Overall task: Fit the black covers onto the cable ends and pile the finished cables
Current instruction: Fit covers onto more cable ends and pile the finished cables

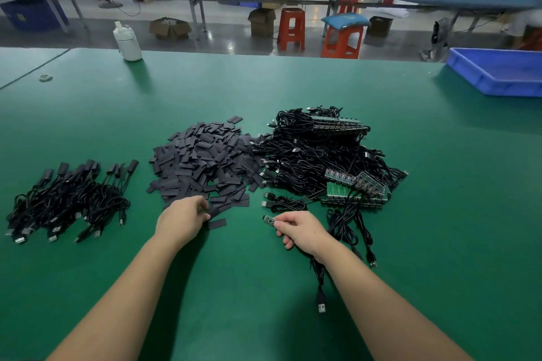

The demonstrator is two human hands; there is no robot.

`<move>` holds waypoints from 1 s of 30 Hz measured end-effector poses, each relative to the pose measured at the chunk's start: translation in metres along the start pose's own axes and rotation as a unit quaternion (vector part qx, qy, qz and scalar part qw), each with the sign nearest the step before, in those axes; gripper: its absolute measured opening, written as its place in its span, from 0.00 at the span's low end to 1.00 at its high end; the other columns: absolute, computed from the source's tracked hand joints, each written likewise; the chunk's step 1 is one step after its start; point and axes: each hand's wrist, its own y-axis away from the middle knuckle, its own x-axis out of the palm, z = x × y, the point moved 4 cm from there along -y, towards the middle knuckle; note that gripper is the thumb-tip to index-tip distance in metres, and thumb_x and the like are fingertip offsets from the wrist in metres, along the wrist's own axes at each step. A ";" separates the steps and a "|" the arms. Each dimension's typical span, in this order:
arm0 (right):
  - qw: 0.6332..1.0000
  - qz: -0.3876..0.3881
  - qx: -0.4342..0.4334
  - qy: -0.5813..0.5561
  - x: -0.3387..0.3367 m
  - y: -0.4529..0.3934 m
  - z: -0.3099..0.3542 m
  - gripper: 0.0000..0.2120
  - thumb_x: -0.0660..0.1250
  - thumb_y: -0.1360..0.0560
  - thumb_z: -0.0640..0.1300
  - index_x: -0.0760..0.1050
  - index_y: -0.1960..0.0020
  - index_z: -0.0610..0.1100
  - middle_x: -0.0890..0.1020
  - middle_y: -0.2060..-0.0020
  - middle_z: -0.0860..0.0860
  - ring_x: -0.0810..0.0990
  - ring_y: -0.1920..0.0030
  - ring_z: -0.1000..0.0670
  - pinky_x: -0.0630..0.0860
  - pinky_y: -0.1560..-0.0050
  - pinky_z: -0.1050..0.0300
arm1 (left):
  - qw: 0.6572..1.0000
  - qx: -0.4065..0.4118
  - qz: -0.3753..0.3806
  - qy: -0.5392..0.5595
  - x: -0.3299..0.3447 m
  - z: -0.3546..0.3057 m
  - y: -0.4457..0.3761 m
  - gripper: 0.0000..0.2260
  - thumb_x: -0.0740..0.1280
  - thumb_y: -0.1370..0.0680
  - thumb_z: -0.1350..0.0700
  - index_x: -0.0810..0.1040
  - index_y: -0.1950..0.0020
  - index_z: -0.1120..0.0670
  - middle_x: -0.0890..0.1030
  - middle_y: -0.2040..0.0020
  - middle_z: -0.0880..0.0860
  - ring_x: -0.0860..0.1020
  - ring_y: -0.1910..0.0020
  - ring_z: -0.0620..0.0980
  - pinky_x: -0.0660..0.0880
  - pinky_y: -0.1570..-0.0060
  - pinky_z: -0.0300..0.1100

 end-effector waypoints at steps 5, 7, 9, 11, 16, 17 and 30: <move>1.000 0.004 -0.003 -0.002 0.000 0.001 0.001 0.06 0.66 0.19 0.42 0.80 0.44 0.48 0.81 0.62 0.51 0.77 0.69 0.58 0.77 0.64 0.63 | 0.999 0.022 -0.016 -0.028 0.000 -0.004 0.001 0.04 0.67 0.21 0.49 0.81 0.49 0.43 0.75 0.51 0.46 0.77 0.49 0.50 0.75 0.53 0.44; 1.000 0.003 -0.002 0.004 0.000 0.001 0.002 0.07 0.66 0.19 0.42 0.81 0.44 0.48 0.81 0.62 0.51 0.77 0.69 0.57 0.77 0.64 0.63 | 0.998 0.033 -0.032 -0.040 0.001 -0.005 0.003 0.06 0.66 0.20 0.48 0.82 0.48 0.42 0.74 0.51 0.45 0.77 0.50 0.50 0.73 0.57 0.42; 1.000 0.002 -0.002 0.008 0.000 0.002 0.003 0.08 0.65 0.19 0.42 0.81 0.43 0.47 0.82 0.62 0.51 0.77 0.69 0.57 0.77 0.64 0.64 | 0.997 0.046 -0.044 -0.050 0.003 -0.006 0.004 0.07 0.65 0.20 0.49 0.82 0.46 0.42 0.75 0.51 0.45 0.77 0.50 0.50 0.72 0.59 0.41; 1.000 0.003 -0.003 0.009 -0.001 0.003 0.003 0.08 0.65 0.18 0.43 0.81 0.42 0.46 0.81 0.61 0.51 0.77 0.69 0.58 0.77 0.64 0.64 | 0.996 0.055 -0.051 -0.044 0.003 -0.007 0.005 0.08 0.64 0.20 0.50 0.81 0.45 0.41 0.76 0.50 0.45 0.78 0.50 0.50 0.74 0.59 0.42; 1.000 0.004 -0.005 0.007 -0.001 0.004 0.004 0.08 0.64 0.18 0.42 0.80 0.42 0.45 0.81 0.61 0.51 0.77 0.69 0.58 0.77 0.64 0.64 | 0.995 0.067 -0.070 -0.023 0.005 -0.010 0.010 0.07 0.65 0.20 0.53 0.81 0.47 0.43 0.75 0.50 0.45 0.78 0.55 0.50 0.75 0.61 0.43; 1.000 0.005 -0.005 0.006 -0.001 0.004 0.004 0.08 0.64 0.18 0.42 0.80 0.42 0.46 0.81 0.61 0.51 0.77 0.69 0.58 0.77 0.64 0.64 | 0.995 0.068 -0.075 -0.016 0.004 -0.011 0.012 0.06 0.66 0.21 0.53 0.81 0.48 0.44 0.75 0.50 0.45 0.77 0.55 0.50 0.75 0.61 0.43; 1.000 0.028 -0.008 -0.004 -0.002 0.005 0.004 0.07 0.65 0.18 0.42 0.80 0.43 0.49 0.84 0.61 0.53 0.79 0.67 0.58 0.79 0.59 0.63 | 0.956 0.143 0.046 0.254 0.005 -0.075 0.029 0.11 0.65 0.19 0.58 0.80 0.46 0.41 0.82 0.58 0.39 0.79 0.61 0.39 0.72 0.59 0.32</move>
